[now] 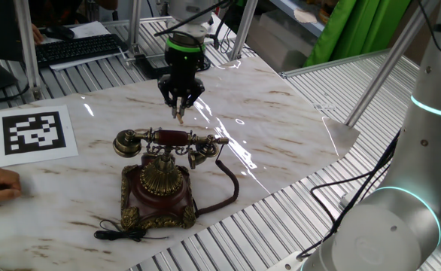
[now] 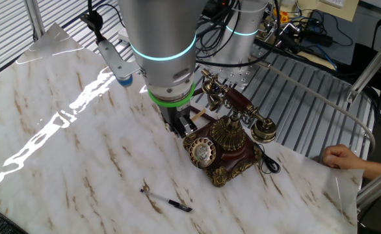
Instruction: Dial a number on an old rotary phone
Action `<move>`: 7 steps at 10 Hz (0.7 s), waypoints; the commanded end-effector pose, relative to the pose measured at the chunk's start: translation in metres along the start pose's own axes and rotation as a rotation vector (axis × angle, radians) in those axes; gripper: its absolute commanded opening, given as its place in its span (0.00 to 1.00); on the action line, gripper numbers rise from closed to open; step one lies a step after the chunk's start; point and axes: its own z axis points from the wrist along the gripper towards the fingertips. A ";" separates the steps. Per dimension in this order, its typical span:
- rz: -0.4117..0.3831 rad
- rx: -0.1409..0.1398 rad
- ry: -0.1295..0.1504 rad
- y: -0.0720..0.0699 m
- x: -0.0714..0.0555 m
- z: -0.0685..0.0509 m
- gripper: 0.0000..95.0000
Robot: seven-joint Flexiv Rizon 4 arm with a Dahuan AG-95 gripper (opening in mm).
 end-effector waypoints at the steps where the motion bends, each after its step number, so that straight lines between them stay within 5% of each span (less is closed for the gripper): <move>1: 0.005 -0.009 0.002 -0.001 0.001 0.000 0.00; 7: 0.017 -0.007 -0.005 -0.001 0.002 0.000 0.00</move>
